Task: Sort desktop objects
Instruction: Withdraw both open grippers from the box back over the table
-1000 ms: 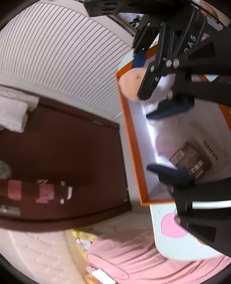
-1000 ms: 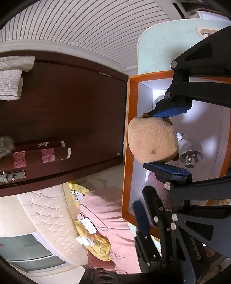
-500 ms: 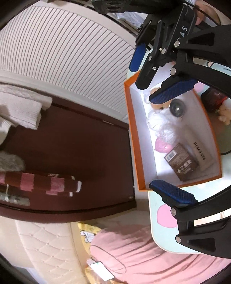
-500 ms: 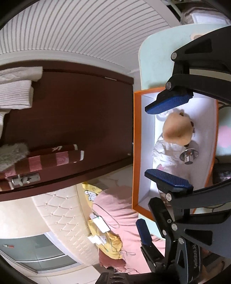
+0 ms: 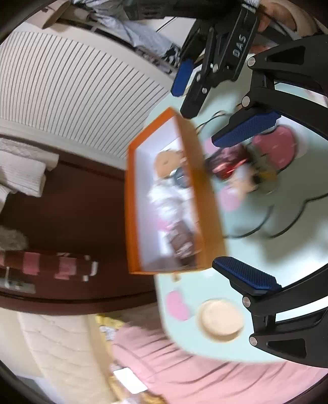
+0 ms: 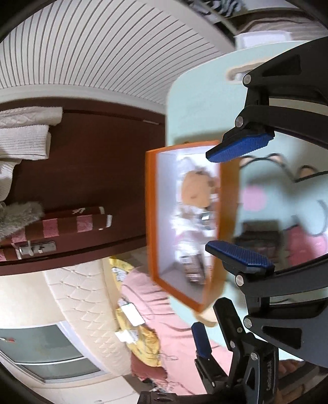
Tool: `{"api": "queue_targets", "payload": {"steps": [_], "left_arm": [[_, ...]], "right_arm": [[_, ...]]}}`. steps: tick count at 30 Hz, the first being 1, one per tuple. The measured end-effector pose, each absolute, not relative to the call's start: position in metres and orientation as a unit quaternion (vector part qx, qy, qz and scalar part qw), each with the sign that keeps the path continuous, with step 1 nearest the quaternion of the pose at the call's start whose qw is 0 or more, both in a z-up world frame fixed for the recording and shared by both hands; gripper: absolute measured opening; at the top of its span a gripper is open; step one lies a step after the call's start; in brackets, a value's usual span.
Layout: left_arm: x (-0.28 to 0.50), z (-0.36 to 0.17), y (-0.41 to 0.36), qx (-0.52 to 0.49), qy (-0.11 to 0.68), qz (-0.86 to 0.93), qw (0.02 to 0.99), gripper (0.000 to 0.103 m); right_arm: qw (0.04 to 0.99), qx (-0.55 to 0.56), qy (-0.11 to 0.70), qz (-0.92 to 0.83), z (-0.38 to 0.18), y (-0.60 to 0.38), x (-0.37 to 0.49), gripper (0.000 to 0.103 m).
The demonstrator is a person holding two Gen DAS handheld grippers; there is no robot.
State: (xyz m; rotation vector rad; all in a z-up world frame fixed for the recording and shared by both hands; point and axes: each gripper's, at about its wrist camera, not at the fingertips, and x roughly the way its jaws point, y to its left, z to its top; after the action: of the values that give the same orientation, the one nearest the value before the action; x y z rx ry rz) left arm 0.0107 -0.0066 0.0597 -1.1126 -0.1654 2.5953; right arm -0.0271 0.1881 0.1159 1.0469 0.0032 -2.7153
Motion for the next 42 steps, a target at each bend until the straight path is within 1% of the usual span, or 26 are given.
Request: {"api": "queue_targets", "payload": {"steps": [2, 6, 9, 14, 18, 20, 21, 23, 26, 31, 33, 37, 42], "left_arm": [[0.02, 0.049, -0.004, -0.403, -0.062, 0.9, 0.156, 0.088], [0.035, 0.032, 0.003, -0.415, -0.031, 0.898, 0.14, 0.088], [0.039, 0.02, 0.003, -0.427, -0.025, 0.894, 0.132, 0.088], [0.039, 0.005, 0.0, -0.442, -0.019, 0.889, 0.114, 0.088], [0.04, 0.001, 0.001, -0.441, -0.008, 0.89, 0.115, 0.095], [0.041, 0.0, 0.004, -0.443, 0.005, 0.889, 0.115, 0.102], [0.041, -0.002, 0.005, -0.444, 0.016, 0.889, 0.11, 0.102], [0.041, -0.004, 0.009, -0.444, 0.035, 0.889, 0.102, 0.102], [0.041, -0.004, 0.008, -0.444, 0.036, 0.89, 0.102, 0.102], [0.041, -0.004, 0.006, -0.443, 0.037, 0.89, 0.103, 0.102], [0.041, -0.005, 0.018, -0.443, 0.032, 0.891, 0.095, 0.102], [0.041, -0.005, 0.024, -0.443, 0.03, 0.891, 0.091, 0.102], [0.041, -0.004, 0.024, -0.443, 0.03, 0.892, 0.091, 0.102]], "right_arm": [[0.108, 0.365, 0.01, -0.924, 0.106, 0.189, -0.015, 0.065], [0.109, 0.392, 0.019, -0.913, 0.084, 0.189, 0.004, 0.065], [0.103, 0.397, 0.033, -0.911, 0.074, 0.188, 0.016, 0.065], [0.096, 0.416, 0.032, -0.904, 0.061, 0.192, 0.019, 0.065], [0.089, 0.434, 0.022, -0.896, 0.052, 0.196, 0.016, 0.065], [0.084, 0.438, 0.023, -0.895, 0.048, 0.197, 0.015, 0.067], [0.081, 0.437, 0.029, -0.895, 0.047, 0.196, 0.015, 0.067], [0.08, 0.435, 0.041, -0.896, 0.046, 0.193, 0.015, 0.07], [0.082, 0.433, 0.052, -0.896, 0.046, 0.19, 0.017, 0.074], [0.087, 0.433, 0.051, -0.896, 0.045, 0.189, 0.014, 0.074], [0.099, 0.429, 0.047, -0.897, 0.047, 0.187, 0.015, 0.074], [0.12, 0.397, 0.053, -0.908, 0.063, 0.176, 0.015, 0.074], [0.157, 0.383, 0.031, -0.91, 0.08, 0.159, -0.003, 0.074]]}}
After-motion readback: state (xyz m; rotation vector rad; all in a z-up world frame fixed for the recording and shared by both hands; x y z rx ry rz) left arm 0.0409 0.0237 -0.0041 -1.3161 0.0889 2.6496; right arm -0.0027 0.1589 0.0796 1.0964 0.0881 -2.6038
